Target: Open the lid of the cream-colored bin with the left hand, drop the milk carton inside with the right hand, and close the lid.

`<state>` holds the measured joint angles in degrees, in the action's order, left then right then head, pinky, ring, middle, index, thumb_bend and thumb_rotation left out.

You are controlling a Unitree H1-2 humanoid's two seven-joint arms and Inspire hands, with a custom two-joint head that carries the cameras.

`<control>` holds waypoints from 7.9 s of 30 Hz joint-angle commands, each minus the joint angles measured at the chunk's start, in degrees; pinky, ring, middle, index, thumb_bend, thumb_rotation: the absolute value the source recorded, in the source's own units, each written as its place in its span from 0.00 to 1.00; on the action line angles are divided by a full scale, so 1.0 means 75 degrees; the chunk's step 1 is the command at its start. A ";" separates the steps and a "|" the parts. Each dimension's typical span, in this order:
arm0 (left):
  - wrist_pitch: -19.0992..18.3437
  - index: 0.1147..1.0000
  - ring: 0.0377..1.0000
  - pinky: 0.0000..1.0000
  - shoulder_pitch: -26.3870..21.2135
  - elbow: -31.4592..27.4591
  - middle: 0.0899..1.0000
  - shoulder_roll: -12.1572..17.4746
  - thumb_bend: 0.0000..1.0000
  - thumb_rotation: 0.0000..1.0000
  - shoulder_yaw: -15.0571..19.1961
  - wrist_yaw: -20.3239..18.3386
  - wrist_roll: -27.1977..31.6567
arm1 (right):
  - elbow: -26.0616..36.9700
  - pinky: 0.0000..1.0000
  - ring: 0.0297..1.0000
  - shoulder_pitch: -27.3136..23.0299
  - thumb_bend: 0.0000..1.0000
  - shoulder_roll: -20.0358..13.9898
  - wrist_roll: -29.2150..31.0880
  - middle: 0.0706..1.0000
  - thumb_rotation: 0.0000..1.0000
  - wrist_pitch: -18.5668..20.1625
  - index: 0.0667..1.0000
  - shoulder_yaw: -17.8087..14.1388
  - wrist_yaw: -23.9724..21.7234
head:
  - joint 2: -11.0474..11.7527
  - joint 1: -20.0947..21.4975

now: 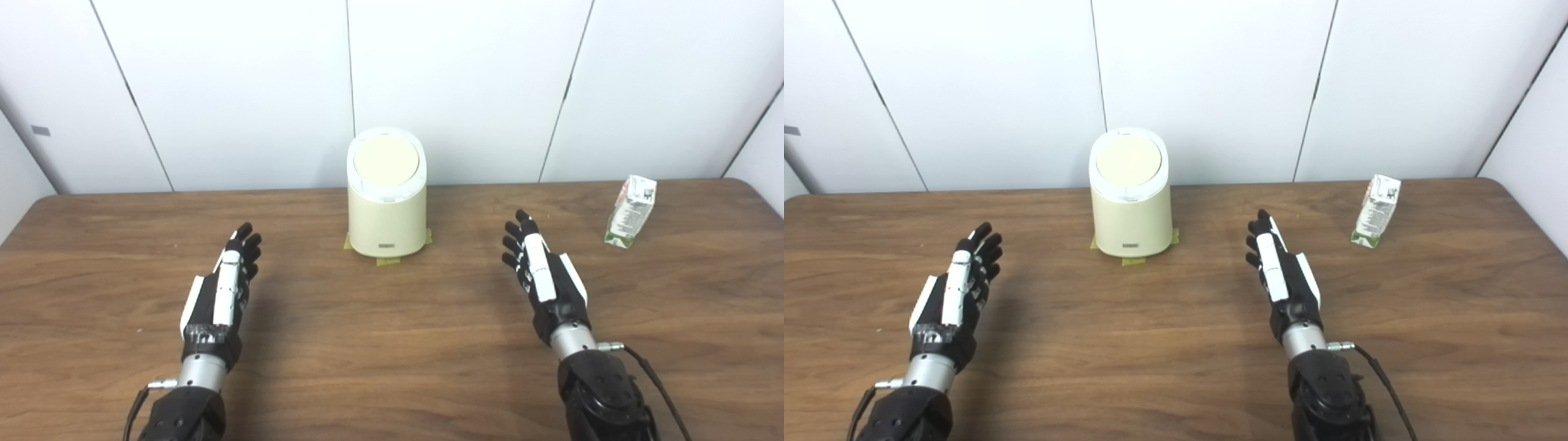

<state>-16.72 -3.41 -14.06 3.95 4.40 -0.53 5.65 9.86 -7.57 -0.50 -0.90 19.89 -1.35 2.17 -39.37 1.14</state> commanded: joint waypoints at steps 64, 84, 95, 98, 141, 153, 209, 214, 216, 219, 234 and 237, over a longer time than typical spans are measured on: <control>-0.1000 1.00 0.97 0.91 -0.4027 0.1971 0.99 0.0957 0.77 0.30 -0.1272 -0.0377 -0.2195 | -0.0908 0.90 0.93 0.0297 0.55 -0.0437 -0.0165 0.95 1.00 -0.1770 1.00 0.0118 -0.0310 | 0.2086 -0.0374; -0.0647 0.99 0.96 0.82 -0.5952 0.4301 0.99 0.0778 0.84 0.26 -0.1926 -0.0283 -0.2926 | -0.0849 0.92 0.94 0.0310 0.57 -0.0289 -0.0147 0.95 1.00 -0.1753 1.00 0.0137 -0.0251 | 0.1962 -0.0252; -0.0454 0.97 0.95 0.80 -0.6400 0.4881 0.97 0.0574 0.82 0.22 -0.2180 -0.0052 -0.3416 | -0.0735 0.87 0.93 0.0294 0.56 -0.0202 -0.0249 0.94 1.00 -0.1725 0.99 0.0151 -0.0151 | 0.1841 -0.0220; -0.0549 0.97 0.89 0.73 -0.6475 0.4931 0.97 0.0611 0.83 0.21 -0.2404 -0.0047 -0.3765 | -0.0717 0.89 0.94 0.0297 0.56 -0.0192 -0.0225 0.94 1.00 -0.1732 0.99 0.0140 -0.0145 | 0.1811 -0.0245; 0.0552 0.96 0.95 0.96 -0.6407 0.5019 0.94 0.1513 0.97 0.14 -0.4688 -0.0512 -0.7625 | -0.0104 0.92 0.94 0.0476 0.64 -0.0278 -0.0030 0.94 1.00 -0.1673 1.00 0.0145 -0.0304 | 0.1426 -0.0351; 0.0438 0.88 0.86 0.75 -0.6068 0.3481 0.89 0.1050 0.73 0.30 -0.3059 -0.0487 -0.6213 | -0.0034 0.90 0.93 0.0513 0.63 -0.0380 -0.0085 0.94 1.00 -0.1546 1.00 0.0113 -0.0321 | 0.1258 -0.0519; -0.0973 1.00 0.99 1.00 -0.0137 -0.1151 0.98 0.0196 0.33 0.86 -0.0597 -0.1075 -0.1235 | 0.2253 0.74 0.82 0.1133 0.73 -0.1354 -0.0733 0.85 0.34 0.0100 0.83 -0.0904 -0.0010 | 0.1040 0.2471; -0.1263 1.00 0.99 1.00 -0.0358 -0.1091 0.99 0.0309 0.27 0.77 -0.0615 -0.1214 -0.0961 | 0.2552 0.69 0.78 0.1199 0.76 -0.1363 -0.1154 0.83 0.13 -0.0014 0.83 -0.1260 0.0383 | 0.0998 0.2786; -0.1301 1.00 0.99 1.00 -0.0431 -0.1066 0.98 0.0379 0.25 0.73 -0.0619 -0.1232 -0.0931 | 0.2539 0.71 0.78 0.1176 0.78 -0.1487 -0.1587 0.82 0.13 -0.0067 0.82 -0.1231 0.0475 | 0.0982 0.2862; -0.1337 1.00 0.99 1.00 -0.0560 -0.0988 0.98 0.0440 0.23 0.70 -0.0567 -0.1290 -0.0757 | 0.2428 0.69 0.77 0.1093 0.82 -0.1782 -0.2332 0.81 0.13 -0.0062 0.82 -0.1216 0.0592 | 0.0949 0.2992; -0.1360 1.00 1.00 1.00 -0.0840 -0.0894 1.00 0.1226 0.15 0.63 -0.0628 -0.1069 0.0238 | 0.0093 0.70 0.77 -0.0184 0.92 -0.3242 -0.4489 0.79 0.16 -0.0292 0.80 -0.1064 0.0971 | 0.0904 0.3235; -0.1360 1.00 1.00 1.00 -0.0829 -0.0924 1.00 0.1388 0.16 0.56 -0.0696 -0.1049 0.0277 | -0.0301 0.71 0.78 -0.0530 0.92 -0.3392 -0.4440 0.80 0.14 -0.0195 0.82 -0.1078 0.0854 | 0.0902 0.3232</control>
<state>-27.21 -7.56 -19.88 13.24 -0.75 -8.94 7.02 6.95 -8.72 -23.22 -34.21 19.74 -8.54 7.98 -32.52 25.31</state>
